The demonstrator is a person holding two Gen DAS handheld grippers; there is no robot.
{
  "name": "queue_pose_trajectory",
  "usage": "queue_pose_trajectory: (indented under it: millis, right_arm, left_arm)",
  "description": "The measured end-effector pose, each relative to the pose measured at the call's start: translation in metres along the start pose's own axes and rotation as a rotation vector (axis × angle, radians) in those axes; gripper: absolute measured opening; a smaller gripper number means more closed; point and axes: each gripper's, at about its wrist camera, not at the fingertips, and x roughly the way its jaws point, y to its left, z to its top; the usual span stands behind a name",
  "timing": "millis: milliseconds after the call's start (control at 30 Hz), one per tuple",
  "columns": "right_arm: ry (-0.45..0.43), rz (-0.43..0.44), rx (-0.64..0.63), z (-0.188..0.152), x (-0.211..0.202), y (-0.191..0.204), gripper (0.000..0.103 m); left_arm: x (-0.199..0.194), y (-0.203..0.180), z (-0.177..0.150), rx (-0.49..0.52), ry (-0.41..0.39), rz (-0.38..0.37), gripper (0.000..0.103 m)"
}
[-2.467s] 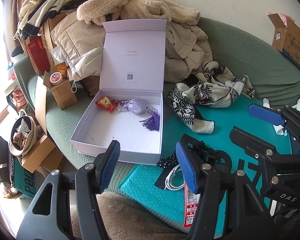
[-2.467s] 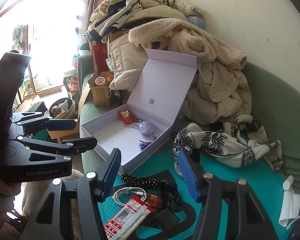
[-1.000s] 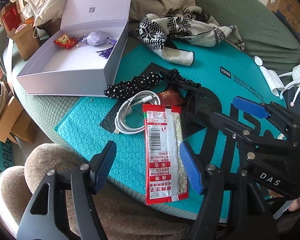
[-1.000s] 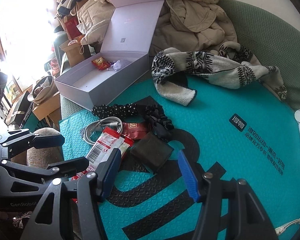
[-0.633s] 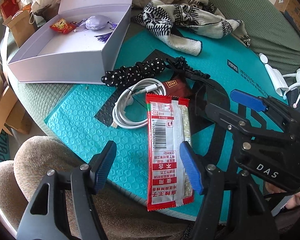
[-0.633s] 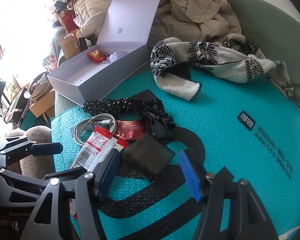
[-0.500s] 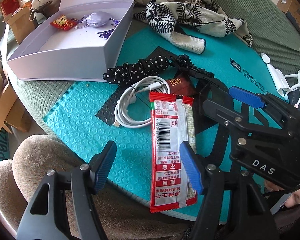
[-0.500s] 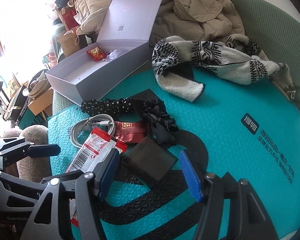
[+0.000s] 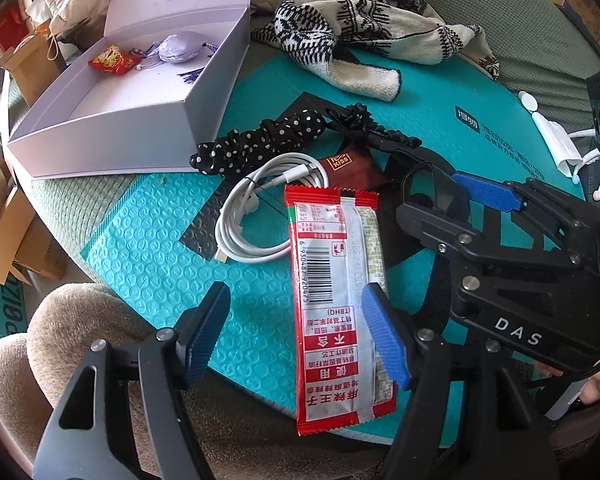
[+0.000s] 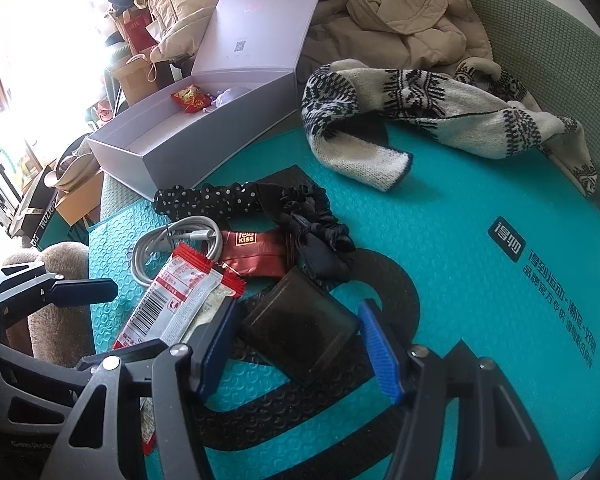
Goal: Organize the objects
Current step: 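Move left gripper to the red-white packet while right approaches the dark square case, then grasp the red-white packet with left gripper while right grasps the dark square case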
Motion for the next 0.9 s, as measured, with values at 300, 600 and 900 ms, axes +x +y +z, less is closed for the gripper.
queue_pose_trajectory:
  millis: [300, 600, 900]
  right_arm:
    - [0.017, -0.042, 0.0, -0.015, -0.014, -0.009, 0.062]
    - [0.053, -0.084, 0.001, -0.033, -0.031, -0.016, 0.062]
    - [0.055, -0.097, 0.019, -0.055, -0.047, -0.022, 0.062]
  left_arm:
    - [0.001, -0.008, -0.004, 0.029, 0.012, -0.007, 0.073]
    - [0.005, -0.021, -0.009, 0.067, 0.027, 0.005, 0.077]
    - [0.007, -0.024, -0.011, 0.071, -0.001, 0.055, 0.08]
